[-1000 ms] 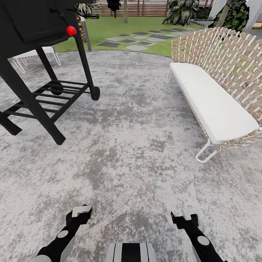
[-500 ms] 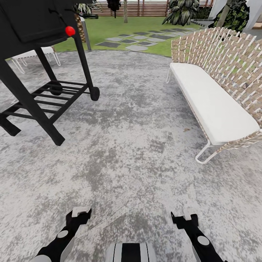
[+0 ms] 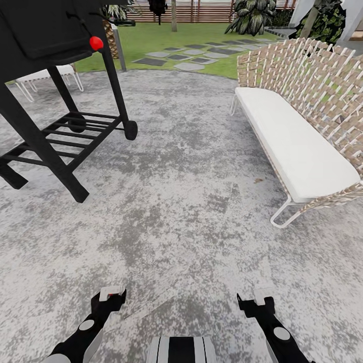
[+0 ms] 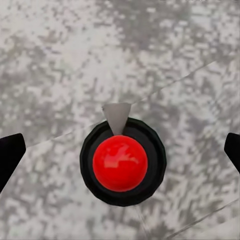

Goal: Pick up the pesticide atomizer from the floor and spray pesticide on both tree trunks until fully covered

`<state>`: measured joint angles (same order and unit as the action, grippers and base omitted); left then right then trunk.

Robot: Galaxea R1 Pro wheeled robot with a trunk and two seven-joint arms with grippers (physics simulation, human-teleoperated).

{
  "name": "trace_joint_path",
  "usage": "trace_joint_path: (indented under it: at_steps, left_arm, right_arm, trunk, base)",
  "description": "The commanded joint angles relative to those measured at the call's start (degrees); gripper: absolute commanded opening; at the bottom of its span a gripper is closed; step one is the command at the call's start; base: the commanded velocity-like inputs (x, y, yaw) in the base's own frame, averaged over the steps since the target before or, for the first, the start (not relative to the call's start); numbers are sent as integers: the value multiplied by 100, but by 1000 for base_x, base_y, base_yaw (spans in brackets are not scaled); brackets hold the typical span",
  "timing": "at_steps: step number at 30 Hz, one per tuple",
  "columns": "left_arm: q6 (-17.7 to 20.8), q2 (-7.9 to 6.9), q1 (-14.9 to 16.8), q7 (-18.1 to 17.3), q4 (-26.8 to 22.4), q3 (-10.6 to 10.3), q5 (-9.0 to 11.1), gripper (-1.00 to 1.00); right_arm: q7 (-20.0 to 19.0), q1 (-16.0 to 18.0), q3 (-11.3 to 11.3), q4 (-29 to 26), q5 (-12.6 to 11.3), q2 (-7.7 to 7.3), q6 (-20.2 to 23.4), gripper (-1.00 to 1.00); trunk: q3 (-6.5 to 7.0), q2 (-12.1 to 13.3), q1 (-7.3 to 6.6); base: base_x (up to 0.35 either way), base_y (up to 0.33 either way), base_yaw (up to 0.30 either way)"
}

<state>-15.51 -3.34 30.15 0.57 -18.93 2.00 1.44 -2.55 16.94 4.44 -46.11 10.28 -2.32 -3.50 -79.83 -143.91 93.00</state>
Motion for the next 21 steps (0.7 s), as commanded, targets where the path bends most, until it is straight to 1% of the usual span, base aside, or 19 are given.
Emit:
trace_joint_path:
  at_steps: [1, 3, 6, 9, 11, 21]
  left_arm:
    - [-27, 0, 1, 5, 4, 2, 14, 100]
    - [-63, 0, 1, 5, 5, 2, 14, 100]
    - [-227, 0, -3, 5, 21, 2, 14, 100]
    - [-357, 4, -1, 5, 88, -3, 13, 100]
    - [-387, 7, -2, 5, 110, -5, 14, 100]
    - [-422, 9, -7, 5, 134, -4, 14, 100]
  right_arm:
    - [-27, 2, 22, 5, 53, 4, -19, 100]
    - [-27, 2, 22, 8, 53, 4, -19, 100]
    - [-27, 2, 22, 12, 53, 4, -19, 100]
    - [-27, 2, 22, 14, 53, 4, -19, 100]
    - [-27, 2, 22, 14, 53, 4, -21, 100]
    - [-27, 2, 22, 8, 53, 4, -19, 100]
  trunk:
    - [-3, -1, -1]
    - [-3, -1, -1]
    - [-10, -1, -1]
    - [-93, -5, 7]
    - [-129, -6, 9]
    - [-144, -6, 9]
  base:
    - [0, 0, 0]
    - [0, 0, 0]
    - [0, 0, 0]
    - [0, 0, 0]
    - [0, 0, 0]
    - [0, 0, 0]
